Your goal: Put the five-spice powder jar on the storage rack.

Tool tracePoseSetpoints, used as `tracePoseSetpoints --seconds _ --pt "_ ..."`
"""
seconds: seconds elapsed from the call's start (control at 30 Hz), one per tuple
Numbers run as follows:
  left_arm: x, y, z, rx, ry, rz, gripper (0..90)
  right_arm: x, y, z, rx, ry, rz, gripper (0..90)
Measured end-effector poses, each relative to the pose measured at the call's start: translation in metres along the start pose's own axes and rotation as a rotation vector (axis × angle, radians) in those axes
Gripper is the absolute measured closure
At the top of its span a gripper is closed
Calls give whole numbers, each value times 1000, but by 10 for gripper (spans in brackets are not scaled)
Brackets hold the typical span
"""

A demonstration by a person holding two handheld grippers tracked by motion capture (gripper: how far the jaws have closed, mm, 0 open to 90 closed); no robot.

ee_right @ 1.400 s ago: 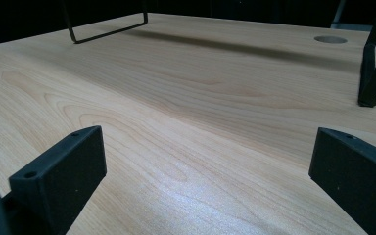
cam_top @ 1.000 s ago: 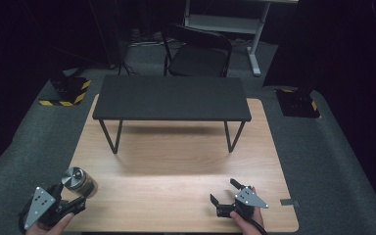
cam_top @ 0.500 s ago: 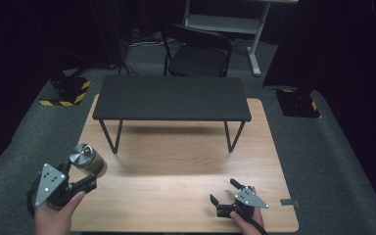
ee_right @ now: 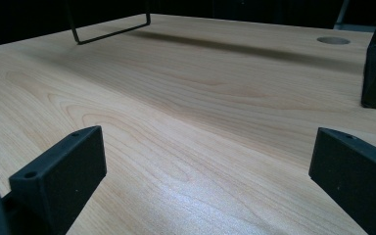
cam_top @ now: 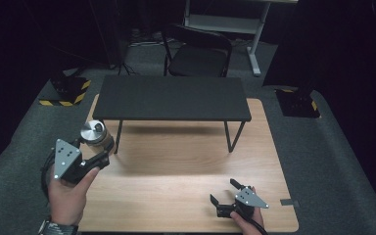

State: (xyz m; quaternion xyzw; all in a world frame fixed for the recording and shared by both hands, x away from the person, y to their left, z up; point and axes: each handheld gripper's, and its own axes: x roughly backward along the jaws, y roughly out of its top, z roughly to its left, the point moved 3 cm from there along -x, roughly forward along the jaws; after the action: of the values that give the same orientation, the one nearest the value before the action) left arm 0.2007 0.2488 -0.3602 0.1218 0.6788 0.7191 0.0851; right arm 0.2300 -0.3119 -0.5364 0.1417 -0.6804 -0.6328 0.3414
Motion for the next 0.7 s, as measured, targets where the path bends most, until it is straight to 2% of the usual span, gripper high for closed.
tracePoseSetpoints --seconds 0.37,0.47,0.7 --pt "-38 17 -21 -12 1 -28 307 0 0 -1 2 7 -2 4" --pt "-50 20 -26 -2 13 -38 307 0 -1 -2 0 11 -4 4" --pt "-75 25 -31 -12 36 -54 307 0 -1 -2 4 17 -6 4"
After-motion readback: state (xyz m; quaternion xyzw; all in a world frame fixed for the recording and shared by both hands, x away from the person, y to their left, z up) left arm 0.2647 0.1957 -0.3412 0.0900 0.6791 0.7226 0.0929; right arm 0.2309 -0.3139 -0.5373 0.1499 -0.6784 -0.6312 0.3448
